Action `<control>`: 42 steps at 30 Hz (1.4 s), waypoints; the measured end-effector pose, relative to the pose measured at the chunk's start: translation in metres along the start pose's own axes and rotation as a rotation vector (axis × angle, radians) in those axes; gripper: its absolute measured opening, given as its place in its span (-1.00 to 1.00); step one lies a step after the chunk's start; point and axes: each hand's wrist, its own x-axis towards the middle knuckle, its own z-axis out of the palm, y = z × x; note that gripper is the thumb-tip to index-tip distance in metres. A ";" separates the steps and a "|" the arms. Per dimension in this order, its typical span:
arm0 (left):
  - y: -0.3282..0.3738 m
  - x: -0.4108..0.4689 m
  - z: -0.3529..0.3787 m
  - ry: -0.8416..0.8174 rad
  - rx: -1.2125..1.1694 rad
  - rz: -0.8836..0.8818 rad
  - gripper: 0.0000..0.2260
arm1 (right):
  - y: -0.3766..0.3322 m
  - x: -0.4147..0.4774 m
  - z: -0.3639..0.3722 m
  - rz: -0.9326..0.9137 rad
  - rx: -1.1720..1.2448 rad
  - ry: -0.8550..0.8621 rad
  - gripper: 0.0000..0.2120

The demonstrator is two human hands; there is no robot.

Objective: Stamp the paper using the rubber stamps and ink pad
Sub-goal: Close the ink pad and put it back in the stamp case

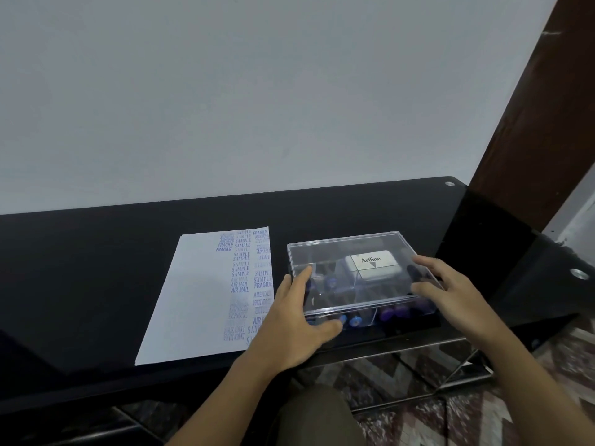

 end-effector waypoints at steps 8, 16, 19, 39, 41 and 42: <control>-0.005 -0.005 0.006 0.072 0.047 0.015 -0.30 | 0.010 -0.008 -0.007 0.019 -0.004 -0.164 -0.31; -0.011 0.004 0.006 0.096 0.062 0.029 -0.34 | 0.014 0.003 -0.006 -0.030 -0.034 -0.147 -0.33; -0.013 0.015 0.002 0.106 0.076 0.038 -0.35 | 0.009 0.013 -0.004 -0.049 -0.070 -0.150 -0.34; -0.023 0.186 -0.063 0.101 0.090 -0.150 -0.37 | -0.025 0.195 0.038 -0.074 -0.179 -0.124 -0.36; -0.028 0.201 -0.068 0.116 0.075 -0.160 -0.36 | -0.029 0.213 0.043 -0.078 -0.170 -0.125 -0.36; -0.029 0.208 -0.070 0.121 0.069 -0.160 -0.37 | -0.031 0.222 0.045 -0.075 -0.161 -0.128 -0.36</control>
